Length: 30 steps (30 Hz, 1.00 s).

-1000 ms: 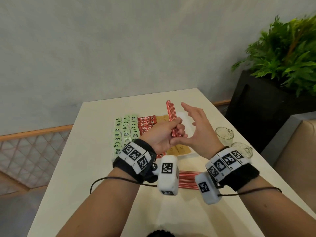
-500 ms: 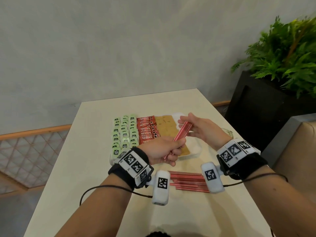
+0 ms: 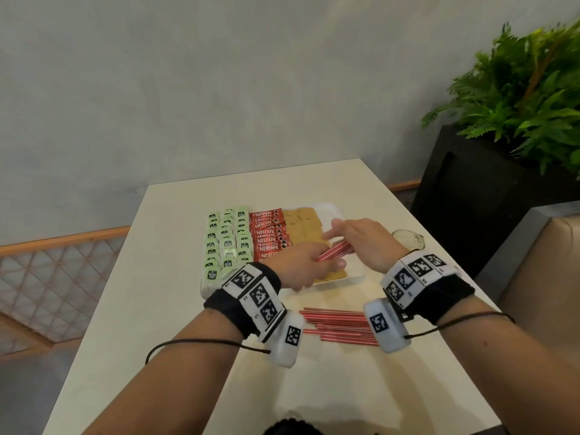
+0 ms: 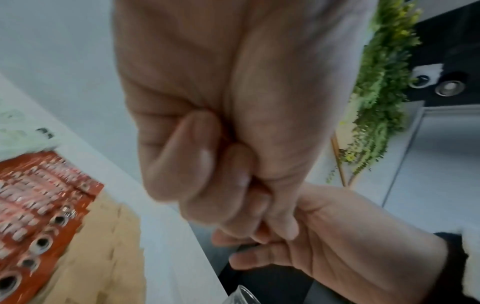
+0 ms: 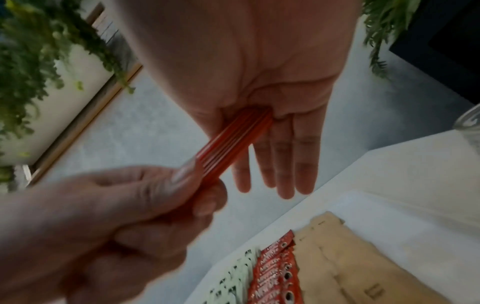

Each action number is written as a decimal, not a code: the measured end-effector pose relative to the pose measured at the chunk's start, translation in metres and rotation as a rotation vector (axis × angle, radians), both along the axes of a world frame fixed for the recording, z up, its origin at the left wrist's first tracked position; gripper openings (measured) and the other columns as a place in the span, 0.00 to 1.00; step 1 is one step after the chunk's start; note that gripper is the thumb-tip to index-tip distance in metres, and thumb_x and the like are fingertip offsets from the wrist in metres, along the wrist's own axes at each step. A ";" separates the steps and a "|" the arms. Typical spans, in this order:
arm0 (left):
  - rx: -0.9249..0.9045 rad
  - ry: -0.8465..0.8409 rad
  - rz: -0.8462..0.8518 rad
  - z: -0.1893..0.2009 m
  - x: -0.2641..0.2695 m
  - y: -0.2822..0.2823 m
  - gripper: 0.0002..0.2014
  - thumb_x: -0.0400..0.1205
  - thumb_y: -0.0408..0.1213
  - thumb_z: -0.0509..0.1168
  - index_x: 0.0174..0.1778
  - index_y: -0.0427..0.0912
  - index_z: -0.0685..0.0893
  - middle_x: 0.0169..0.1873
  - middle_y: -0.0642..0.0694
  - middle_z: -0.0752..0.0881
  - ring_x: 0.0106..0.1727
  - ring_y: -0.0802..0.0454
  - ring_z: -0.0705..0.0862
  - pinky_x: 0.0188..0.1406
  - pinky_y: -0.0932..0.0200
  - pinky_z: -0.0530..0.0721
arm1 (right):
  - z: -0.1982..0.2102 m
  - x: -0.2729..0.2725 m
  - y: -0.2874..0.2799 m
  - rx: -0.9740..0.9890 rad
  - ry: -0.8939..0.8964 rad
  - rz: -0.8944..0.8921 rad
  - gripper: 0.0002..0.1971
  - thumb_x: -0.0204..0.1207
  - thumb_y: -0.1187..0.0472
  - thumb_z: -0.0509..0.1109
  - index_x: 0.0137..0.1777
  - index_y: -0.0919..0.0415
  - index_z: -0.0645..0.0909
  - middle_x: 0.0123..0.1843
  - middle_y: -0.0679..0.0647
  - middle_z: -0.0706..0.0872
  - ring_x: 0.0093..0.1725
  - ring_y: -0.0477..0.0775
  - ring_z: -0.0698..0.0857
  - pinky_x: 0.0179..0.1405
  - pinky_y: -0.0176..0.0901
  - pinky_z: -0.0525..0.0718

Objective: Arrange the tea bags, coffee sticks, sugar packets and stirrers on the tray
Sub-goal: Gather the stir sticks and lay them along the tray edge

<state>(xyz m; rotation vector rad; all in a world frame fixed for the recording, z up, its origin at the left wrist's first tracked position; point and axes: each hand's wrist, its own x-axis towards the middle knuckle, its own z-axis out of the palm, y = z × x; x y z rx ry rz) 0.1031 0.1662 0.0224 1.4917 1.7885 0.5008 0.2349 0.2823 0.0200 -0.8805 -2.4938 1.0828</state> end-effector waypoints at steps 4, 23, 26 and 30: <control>0.128 0.500 -0.093 0.010 -0.008 0.008 0.15 0.86 0.55 0.59 0.52 0.47 0.78 0.39 0.53 0.80 0.44 0.50 0.81 0.36 0.57 0.72 | 0.000 0.001 -0.012 0.125 -0.108 -0.020 0.27 0.88 0.48 0.50 0.40 0.63 0.83 0.34 0.58 0.89 0.32 0.55 0.86 0.40 0.44 0.81; 0.244 0.249 0.250 -0.008 -0.025 0.008 0.13 0.86 0.40 0.64 0.66 0.42 0.79 0.42 0.50 0.84 0.36 0.56 0.81 0.33 0.68 0.75 | 0.020 0.005 0.017 0.231 0.016 -0.247 0.22 0.80 0.53 0.64 0.23 0.53 0.81 0.26 0.57 0.80 0.30 0.53 0.76 0.31 0.44 0.72; 0.298 0.152 0.275 0.000 -0.026 0.008 0.31 0.76 0.40 0.77 0.73 0.46 0.71 0.42 0.52 0.86 0.42 0.55 0.85 0.37 0.67 0.77 | 0.019 0.006 0.020 0.242 -0.011 -0.239 0.23 0.80 0.52 0.64 0.22 0.56 0.78 0.25 0.58 0.78 0.28 0.55 0.75 0.31 0.47 0.73; 0.330 0.140 0.268 0.007 -0.017 0.013 0.43 0.69 0.40 0.82 0.77 0.50 0.66 0.45 0.54 0.80 0.47 0.54 0.81 0.41 0.63 0.75 | 0.011 -0.001 0.015 0.253 0.005 -0.244 0.25 0.81 0.50 0.63 0.24 0.62 0.76 0.26 0.63 0.76 0.27 0.53 0.71 0.29 0.45 0.68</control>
